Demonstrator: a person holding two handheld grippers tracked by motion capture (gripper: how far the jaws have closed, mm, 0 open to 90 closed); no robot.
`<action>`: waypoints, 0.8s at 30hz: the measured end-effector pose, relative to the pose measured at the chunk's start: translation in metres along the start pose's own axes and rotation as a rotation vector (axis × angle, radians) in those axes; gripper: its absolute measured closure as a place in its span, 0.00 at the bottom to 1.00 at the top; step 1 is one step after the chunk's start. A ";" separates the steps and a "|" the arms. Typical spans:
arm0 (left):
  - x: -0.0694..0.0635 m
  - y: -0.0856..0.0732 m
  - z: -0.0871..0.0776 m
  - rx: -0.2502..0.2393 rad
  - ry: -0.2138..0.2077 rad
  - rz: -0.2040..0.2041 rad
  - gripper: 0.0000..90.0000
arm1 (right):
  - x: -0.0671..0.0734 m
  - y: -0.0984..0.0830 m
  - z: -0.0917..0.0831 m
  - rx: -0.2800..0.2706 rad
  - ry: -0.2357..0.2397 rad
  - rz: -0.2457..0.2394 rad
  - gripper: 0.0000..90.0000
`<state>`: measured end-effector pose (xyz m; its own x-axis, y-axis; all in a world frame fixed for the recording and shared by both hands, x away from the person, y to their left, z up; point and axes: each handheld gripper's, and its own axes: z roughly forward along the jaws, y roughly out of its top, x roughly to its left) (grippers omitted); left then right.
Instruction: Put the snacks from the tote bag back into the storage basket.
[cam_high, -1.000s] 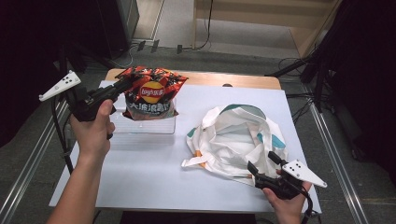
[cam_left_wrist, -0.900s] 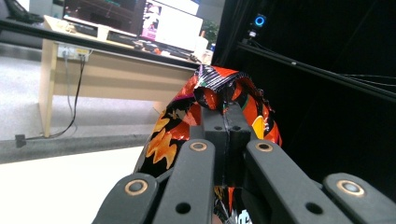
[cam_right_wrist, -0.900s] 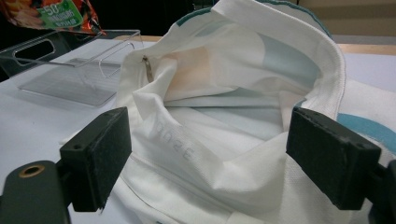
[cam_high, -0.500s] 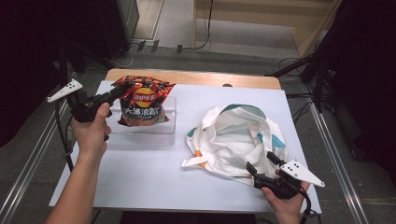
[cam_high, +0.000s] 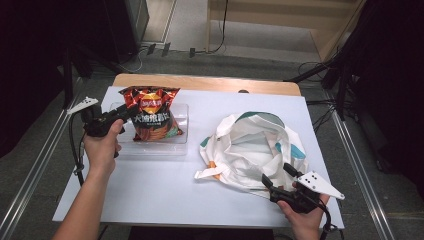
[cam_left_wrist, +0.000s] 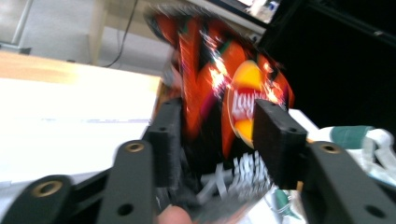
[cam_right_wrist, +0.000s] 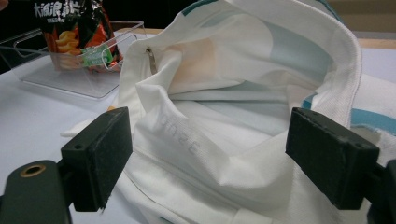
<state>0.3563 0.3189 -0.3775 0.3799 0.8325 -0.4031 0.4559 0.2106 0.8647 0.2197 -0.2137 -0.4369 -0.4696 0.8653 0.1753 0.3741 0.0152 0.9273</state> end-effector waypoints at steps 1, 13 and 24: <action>-0.001 -0.003 0.001 0.012 0.014 0.013 0.57 | 0.000 0.000 0.000 0.000 -0.001 0.001 0.16; 0.004 0.001 0.000 0.055 0.048 0.020 1.00 | 0.000 -0.001 0.000 0.002 -0.005 0.001 0.16; 0.017 0.006 -0.007 0.029 0.065 0.007 0.75 | -0.001 -0.001 0.001 0.002 -0.011 0.005 0.16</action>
<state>0.3596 0.3380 -0.3773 0.3307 0.8656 -0.3759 0.4765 0.1907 0.8582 0.2209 -0.2142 -0.4383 -0.4587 0.8709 0.1767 0.3782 0.0114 0.9257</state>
